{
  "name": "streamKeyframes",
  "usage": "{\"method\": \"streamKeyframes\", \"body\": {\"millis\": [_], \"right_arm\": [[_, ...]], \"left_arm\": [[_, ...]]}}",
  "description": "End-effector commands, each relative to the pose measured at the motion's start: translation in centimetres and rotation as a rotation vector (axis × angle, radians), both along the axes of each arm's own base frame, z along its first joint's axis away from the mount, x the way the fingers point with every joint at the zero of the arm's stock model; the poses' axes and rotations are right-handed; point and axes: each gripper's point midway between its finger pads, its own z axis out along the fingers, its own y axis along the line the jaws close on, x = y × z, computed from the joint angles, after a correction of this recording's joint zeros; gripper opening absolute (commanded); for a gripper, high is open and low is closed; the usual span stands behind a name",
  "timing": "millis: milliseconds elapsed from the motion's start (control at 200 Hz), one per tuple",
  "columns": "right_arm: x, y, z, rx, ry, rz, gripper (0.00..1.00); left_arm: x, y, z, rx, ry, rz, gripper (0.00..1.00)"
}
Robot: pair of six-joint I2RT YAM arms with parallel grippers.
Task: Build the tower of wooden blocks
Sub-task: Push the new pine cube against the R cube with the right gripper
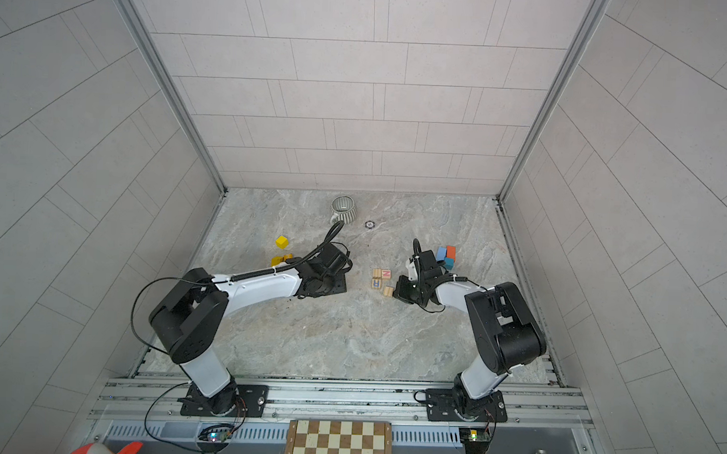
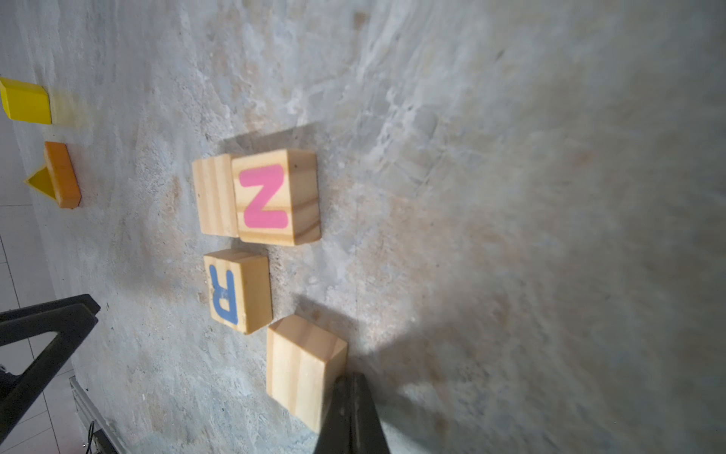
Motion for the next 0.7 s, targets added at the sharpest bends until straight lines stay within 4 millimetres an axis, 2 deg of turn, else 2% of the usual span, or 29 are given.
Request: {"method": "streamKeyframes", "body": {"millis": [0,696], "right_arm": [[-0.09,-0.32,-0.74,-0.031,0.027,-0.017,0.0],[0.5,0.56,-0.36,-0.022,0.015,-0.012,0.0]], "left_arm": [[-0.27,0.59,-1.14,0.028,0.022,-0.005,0.62],[-0.41,0.58,-1.7,0.017,0.04,-0.006,0.61]]}}
